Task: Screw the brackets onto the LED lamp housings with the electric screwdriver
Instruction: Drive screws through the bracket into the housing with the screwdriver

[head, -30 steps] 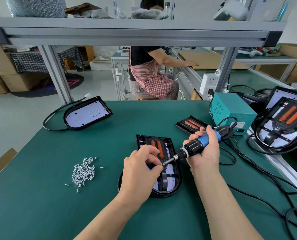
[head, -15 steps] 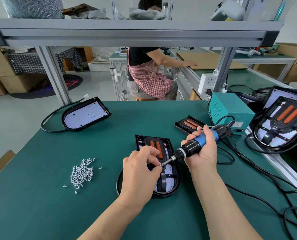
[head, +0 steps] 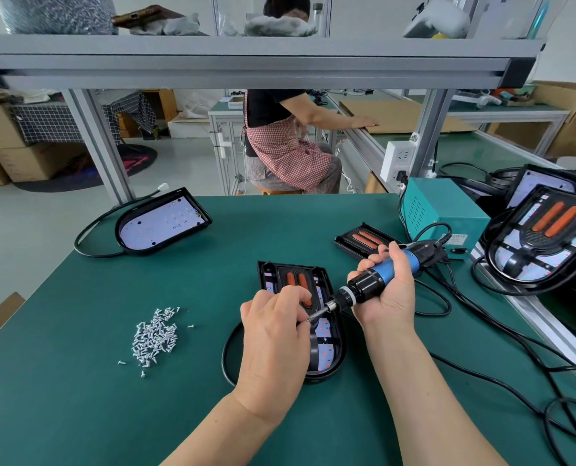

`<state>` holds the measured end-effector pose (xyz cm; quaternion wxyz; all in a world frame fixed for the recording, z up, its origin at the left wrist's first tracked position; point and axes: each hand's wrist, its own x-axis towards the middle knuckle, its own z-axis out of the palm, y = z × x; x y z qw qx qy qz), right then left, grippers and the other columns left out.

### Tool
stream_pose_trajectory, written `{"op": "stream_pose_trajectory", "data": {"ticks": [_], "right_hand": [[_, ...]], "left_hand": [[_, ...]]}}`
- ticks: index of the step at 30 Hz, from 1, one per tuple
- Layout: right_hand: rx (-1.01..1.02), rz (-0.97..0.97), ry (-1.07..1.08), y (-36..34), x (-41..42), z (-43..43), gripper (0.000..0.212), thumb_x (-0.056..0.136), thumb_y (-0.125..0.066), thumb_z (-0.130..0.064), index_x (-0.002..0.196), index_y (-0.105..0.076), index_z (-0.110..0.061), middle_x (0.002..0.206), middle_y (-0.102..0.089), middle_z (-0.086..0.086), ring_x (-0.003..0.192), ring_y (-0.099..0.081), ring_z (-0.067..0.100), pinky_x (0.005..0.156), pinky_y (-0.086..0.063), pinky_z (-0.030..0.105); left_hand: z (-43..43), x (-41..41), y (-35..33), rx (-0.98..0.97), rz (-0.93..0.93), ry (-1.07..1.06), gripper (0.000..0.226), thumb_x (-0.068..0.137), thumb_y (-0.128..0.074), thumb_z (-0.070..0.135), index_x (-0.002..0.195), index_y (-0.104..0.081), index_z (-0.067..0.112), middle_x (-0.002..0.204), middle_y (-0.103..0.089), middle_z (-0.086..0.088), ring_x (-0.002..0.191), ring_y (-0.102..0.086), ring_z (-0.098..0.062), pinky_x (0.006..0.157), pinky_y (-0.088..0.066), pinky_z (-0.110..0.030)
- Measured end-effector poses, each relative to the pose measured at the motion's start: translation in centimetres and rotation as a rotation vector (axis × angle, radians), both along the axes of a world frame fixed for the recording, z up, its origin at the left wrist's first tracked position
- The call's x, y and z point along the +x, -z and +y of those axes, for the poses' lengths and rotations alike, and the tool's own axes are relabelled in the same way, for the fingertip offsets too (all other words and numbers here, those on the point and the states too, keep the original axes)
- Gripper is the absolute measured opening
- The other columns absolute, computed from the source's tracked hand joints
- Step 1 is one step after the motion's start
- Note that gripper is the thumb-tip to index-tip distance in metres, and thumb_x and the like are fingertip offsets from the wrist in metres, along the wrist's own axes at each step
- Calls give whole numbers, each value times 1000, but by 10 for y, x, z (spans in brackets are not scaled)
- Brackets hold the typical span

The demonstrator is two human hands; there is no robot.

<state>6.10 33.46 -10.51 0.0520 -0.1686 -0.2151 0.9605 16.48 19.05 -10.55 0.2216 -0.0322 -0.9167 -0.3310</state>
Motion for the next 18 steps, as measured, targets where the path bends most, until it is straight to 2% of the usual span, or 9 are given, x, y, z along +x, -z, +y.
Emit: {"op": "stream_pose_trajectory", "data": {"ticks": [4,8,14,18], "right_hand": [[2,-12,3,-1,1,0,14,94,-68,-30,94,-56,-22,64,-55,-10,53,-50,6,52,-36,18],[18,-31,8,-2,1,-1,13,93,-68,-30,93,-58,-22,64,-56,-11,54,-50,6,53,-36,19],[12,-23,5,-2,1,1,13,93,-68,-29,90,-58,-21,63,-56,-10,54,-50,6,54,-36,19],[-2,-17,-6,-1,2,0,14,93,-68,-30,92,-58,-21,64,-57,-9,54,-51,6,53,-37,19]], "left_hand": [[2,1,-1,-45,35,-9,42,73,-65,-15,103,-65,14,73,-60,9,80,-49,-21,79,-26,-29],[1,0,-1,-72,55,-10,45,70,-68,-15,105,-64,14,71,-59,10,78,-51,-22,78,-27,-30],[-3,-1,2,-59,64,9,52,71,-73,-5,110,-56,23,81,-62,16,84,-48,-15,85,-22,-19],[-8,-2,3,18,100,14,55,74,-79,18,113,-45,38,98,-58,22,94,-48,-4,96,-21,-11]]}}
